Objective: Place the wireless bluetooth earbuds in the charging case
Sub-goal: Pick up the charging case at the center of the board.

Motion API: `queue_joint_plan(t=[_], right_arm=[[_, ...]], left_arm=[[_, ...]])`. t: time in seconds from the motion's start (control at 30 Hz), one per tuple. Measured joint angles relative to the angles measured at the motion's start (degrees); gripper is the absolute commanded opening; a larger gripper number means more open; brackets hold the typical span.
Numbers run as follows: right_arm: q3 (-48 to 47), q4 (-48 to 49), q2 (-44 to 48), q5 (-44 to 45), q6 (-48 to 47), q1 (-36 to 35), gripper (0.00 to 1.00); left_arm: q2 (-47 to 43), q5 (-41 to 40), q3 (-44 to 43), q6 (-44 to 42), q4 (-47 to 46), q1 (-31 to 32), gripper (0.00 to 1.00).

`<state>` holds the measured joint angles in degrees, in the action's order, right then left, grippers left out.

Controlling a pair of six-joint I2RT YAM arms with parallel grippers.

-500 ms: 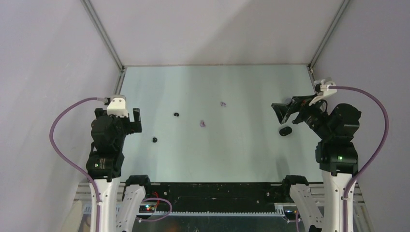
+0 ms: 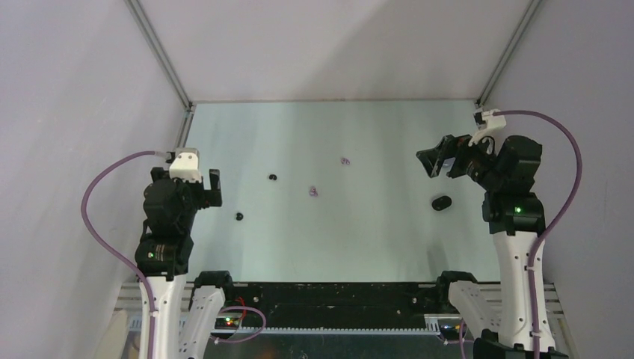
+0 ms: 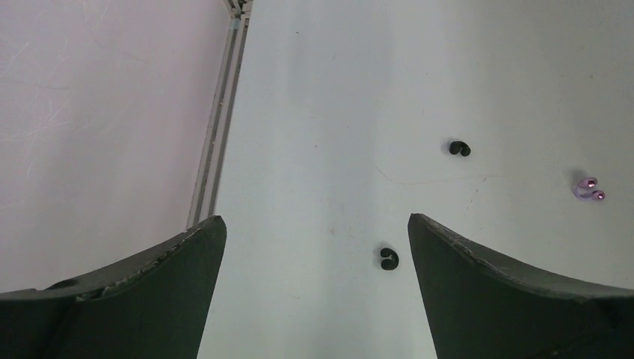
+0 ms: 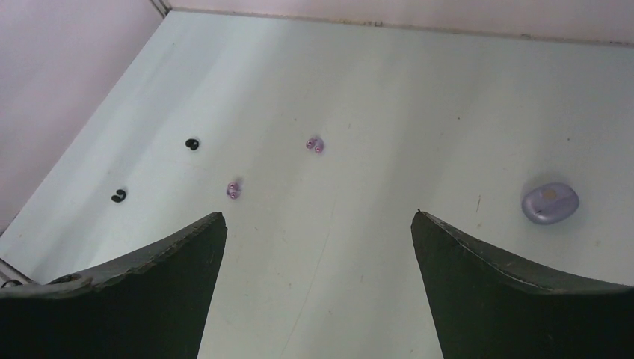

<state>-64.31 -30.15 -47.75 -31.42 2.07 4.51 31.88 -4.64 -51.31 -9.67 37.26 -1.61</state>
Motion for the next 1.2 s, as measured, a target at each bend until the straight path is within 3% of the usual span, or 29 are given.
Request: queue_joint_plan(t=[0.33,0.5,0.9,1.2], right_arm=[[0.63,5.99,5.97,0.02,2.84,0.13,0.97],[0.66,6.91,4.0,4.48,2.91,0.24,0.96],[-2.64,-3.08,-20.94,26.47,0.72,0.68,0.95],[-8.17,-8.04,-33.33,34.1,1.6,1.36,0.87]], left_arm=[[-0.09,-4.42,0.87,0.17,-2.25,0.55,0.99],[-0.42,-4.37,0.87,0.15,-2.19,0.76,0.99],[-1.01,-2.49,0.87,0.09,-1.97,0.85,0.99],[-1.18,-1.57,0.96,-0.35,-1.95,2.64,0.99]])
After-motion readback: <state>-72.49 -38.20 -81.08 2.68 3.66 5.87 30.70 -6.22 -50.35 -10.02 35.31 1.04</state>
